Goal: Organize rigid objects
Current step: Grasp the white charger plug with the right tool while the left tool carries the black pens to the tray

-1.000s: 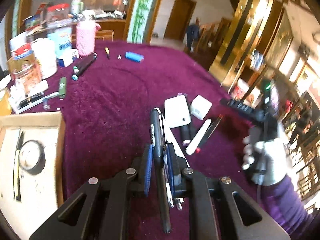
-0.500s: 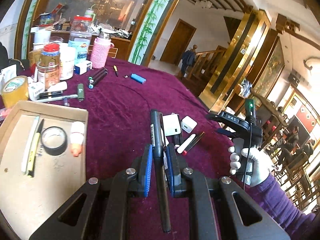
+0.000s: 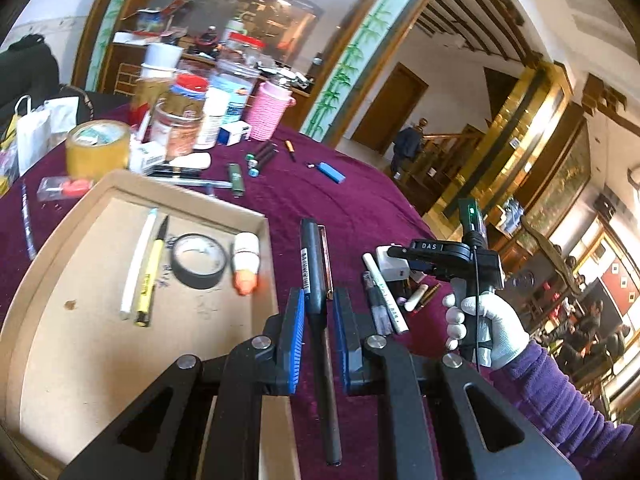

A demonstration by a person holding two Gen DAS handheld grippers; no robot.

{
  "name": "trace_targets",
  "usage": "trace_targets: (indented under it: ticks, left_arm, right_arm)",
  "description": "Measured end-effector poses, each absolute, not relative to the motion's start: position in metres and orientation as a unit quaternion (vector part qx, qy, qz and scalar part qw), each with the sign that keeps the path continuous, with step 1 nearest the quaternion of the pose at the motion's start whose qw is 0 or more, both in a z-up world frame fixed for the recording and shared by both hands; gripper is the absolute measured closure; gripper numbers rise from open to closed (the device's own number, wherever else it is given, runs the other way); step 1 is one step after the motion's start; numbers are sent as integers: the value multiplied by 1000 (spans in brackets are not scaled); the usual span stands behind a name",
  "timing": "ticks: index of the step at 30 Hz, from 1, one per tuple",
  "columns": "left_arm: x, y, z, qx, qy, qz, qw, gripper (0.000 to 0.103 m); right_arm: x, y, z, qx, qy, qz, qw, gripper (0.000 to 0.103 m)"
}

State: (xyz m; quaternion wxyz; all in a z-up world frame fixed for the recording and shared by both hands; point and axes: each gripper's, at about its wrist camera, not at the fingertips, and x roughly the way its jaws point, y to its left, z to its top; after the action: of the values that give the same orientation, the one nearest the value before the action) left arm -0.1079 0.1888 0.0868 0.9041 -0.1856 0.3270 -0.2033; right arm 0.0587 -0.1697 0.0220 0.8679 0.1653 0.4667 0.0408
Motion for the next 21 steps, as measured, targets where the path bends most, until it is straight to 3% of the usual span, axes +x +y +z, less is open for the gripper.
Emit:
trace_targets:
  ticks: [5,14,21]
  left_arm:
    - [-107,201,82,-202,325,-202,902,89]
    - [-104,217,69,-225,333,-197,894,89]
    - [-105,231,68,-237,333,-184,894,89]
  right_arm:
    - [58,-153,34,118,460,35,879,73]
    - [59,-119,40,52,468,39,881,71]
    - [64,-124,19,66,494,37,866,72]
